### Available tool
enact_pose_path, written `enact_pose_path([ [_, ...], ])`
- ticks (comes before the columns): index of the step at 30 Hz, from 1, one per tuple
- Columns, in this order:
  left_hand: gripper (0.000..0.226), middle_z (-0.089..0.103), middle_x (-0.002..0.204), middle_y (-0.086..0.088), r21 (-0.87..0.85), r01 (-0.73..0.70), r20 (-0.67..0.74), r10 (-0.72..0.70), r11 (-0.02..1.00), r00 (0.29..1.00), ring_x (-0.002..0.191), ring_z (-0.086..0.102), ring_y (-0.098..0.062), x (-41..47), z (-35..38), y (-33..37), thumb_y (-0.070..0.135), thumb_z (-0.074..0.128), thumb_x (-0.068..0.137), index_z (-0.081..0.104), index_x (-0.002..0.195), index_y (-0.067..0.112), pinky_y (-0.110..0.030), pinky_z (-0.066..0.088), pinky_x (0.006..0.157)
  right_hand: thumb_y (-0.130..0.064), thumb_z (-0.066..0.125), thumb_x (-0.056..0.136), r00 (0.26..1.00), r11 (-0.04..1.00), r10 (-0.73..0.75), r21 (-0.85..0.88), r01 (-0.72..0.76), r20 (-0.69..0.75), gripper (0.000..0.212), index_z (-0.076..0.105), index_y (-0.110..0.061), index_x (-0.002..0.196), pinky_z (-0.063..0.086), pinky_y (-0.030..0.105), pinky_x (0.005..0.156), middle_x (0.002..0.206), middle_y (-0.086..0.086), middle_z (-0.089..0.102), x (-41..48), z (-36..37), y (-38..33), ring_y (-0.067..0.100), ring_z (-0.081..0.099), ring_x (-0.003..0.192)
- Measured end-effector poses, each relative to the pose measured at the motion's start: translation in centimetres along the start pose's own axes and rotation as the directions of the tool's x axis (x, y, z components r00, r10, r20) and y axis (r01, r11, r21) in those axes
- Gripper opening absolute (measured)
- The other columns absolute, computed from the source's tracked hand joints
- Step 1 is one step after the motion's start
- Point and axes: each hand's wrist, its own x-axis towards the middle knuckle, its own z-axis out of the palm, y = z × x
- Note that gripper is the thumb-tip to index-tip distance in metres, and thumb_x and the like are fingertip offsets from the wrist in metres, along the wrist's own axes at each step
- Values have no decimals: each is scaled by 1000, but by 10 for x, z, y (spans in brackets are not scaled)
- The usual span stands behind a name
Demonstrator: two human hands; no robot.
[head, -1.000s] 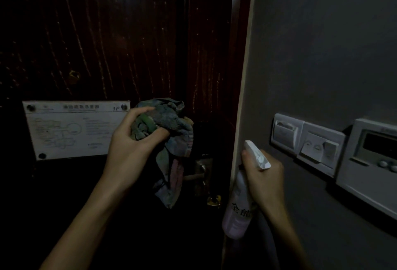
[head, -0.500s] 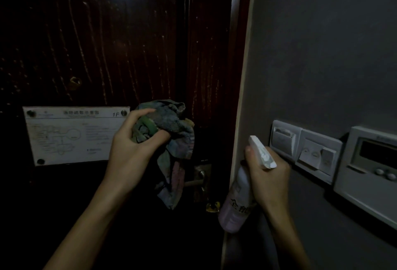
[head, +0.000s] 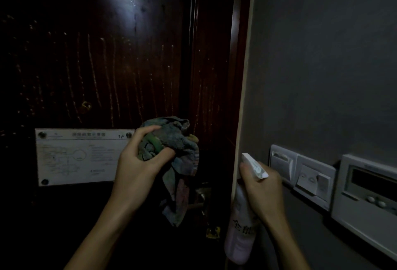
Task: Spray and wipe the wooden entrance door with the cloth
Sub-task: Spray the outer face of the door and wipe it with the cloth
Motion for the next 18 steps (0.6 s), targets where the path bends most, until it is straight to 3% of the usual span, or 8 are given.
enact_pose_path([
  [2,34,76,103,1,4,3,-12,-3,1000,1000,93,74,-13,-3,-2,-1,8,72,87,66,114,28,-24,59,71,-11,63,93,1000,1000,21,-3,-21,4,35,53,5,63,43,41,51,60,21,57,-4,1,5,16,50,54],
  [7,33,76,99,10,14,36,-27,-35,999,999,90,74,-10,-15,-11,-5,8,71,88,66,110,31,-21,58,70,-13,64,91,999,997,-35,-75,36,22,35,53,2,62,37,26,49,57,13,56,-20,3,8,20,52,51],
  [11,31,77,95,15,-4,41,-69,-41,999,997,87,73,-3,-27,-17,-7,6,71,87,66,110,27,-13,54,67,-14,63,92,999,998,36,-54,-36,4,35,51,2,63,38,34,51,58,15,55,-32,9,12,22,50,52],
  [15,32,75,96,20,3,63,-93,-62,998,994,88,72,0,-34,-22,-12,8,71,87,66,112,28,-12,54,68,-13,65,91,995,997,82,-3,-82,54,35,49,1,63,37,31,50,54,4,49,-41,15,10,8,44,51],
  [18,33,75,101,13,4,77,-114,-76,997,991,92,72,-3,-35,-26,-15,10,72,87,66,115,28,-13,55,70,-15,66,90,995,994,92,57,-90,-33,33,56,2,63,42,38,51,56,10,56,-56,28,6,14,49,53],
])
